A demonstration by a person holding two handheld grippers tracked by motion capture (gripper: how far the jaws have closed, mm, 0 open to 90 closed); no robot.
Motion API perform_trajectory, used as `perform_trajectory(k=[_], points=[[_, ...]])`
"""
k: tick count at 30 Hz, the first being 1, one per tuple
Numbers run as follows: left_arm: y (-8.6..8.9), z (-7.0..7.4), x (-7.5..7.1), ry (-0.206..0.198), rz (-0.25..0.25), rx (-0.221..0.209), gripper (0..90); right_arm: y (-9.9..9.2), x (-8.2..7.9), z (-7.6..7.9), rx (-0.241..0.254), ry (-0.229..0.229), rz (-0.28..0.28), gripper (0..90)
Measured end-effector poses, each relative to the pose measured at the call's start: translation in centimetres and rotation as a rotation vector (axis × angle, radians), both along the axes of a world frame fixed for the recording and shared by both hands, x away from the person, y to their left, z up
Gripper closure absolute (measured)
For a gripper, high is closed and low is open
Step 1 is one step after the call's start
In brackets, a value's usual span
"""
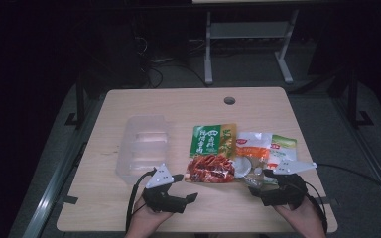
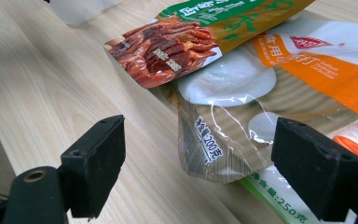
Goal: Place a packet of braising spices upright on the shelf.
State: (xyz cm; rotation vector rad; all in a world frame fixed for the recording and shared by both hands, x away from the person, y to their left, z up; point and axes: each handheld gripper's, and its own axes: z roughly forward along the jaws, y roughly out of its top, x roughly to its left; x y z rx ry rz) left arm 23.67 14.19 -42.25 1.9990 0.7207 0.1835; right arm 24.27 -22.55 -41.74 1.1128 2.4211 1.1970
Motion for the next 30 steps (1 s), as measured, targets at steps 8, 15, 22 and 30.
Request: perform_trajectory(k=[8,15,22,30], points=[[-0.1,-0.1,-0.1,-0.005,0.001,0.009,21.7,0.0,0.0,0.0,0.003,0.007,-0.009,16.9],[0.1,0.0,-0.2,-0.014,0.000,0.010,22.2,0.5,0.0,0.1,0.002,0.016,-0.004,17.4],[0.1,0.0,-0.1,-0.012,0.003,0.012,22.6,1.1,0.0,0.0,-0.003,0.013,0.008,17.6],[0.1,0.0,-0.2,-0.015,-0.001,0.018,23.2,1.1,0.2,0.2,-0.001,0.011,0.005,17.6]])
